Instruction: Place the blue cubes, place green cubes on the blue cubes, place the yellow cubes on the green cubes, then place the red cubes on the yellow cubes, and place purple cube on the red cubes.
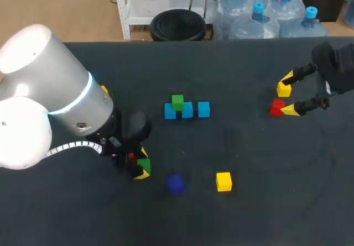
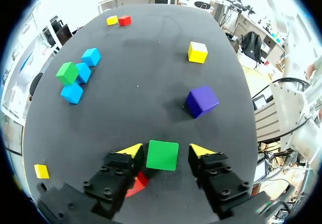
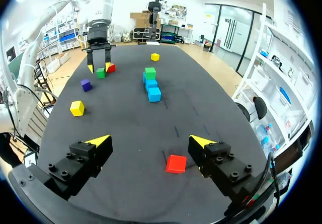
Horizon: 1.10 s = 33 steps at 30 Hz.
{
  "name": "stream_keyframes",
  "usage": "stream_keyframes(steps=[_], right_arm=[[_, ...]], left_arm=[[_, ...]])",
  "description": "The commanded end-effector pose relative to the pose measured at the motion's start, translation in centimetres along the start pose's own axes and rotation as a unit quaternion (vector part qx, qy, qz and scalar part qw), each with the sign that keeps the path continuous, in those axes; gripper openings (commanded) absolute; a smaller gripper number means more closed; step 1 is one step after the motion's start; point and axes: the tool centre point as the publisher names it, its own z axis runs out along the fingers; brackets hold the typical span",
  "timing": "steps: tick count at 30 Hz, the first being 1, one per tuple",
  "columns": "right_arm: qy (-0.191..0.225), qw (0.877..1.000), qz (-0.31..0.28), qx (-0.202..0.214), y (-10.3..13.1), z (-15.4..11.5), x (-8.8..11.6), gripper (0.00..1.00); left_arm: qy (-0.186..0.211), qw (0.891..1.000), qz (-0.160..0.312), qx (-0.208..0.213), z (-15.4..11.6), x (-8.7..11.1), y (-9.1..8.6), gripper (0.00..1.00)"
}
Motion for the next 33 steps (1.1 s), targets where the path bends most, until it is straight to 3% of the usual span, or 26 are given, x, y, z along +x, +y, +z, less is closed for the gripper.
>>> stream_keyframes(steps=[1,3,7,17,24,33], right_arm=[[0.000,1.000,0.000,0.000,0.0,0.0,0.0,1.00],[0.000,1.000,0.000,0.000,0.0,0.0,0.0,1.00],[0.000,1.000,0.000,0.000,0.0,0.0,0.0,1.00],[0.000,1.000,0.000,0.000,0.0,0.0,0.0,1.00],[0.000,1.000,0.000,0.000,0.0,0.0,0.0,1.00],[0.000,1.000,0.000,0.000,0.0,0.0,0.0,1.00]], left_arm=[[-0.002,1.000,0.001,0.001,0.3,0.3,0.2,0.41],[-0.003,1.000,0.001,0.002,0.3,0.4,0.2,0.31],[-0.005,1.000,0.002,0.003,0.4,0.4,0.3,0.00],[0.000,1.000,0.021,0.000,-0.7,-1.8,1.3,0.00],[0.007,0.999,0.039,-0.005,-1.5,-4.7,2.9,0.00],[0.007,0.998,0.069,0.003,-0.3,-9.0,4.9,0.00]])
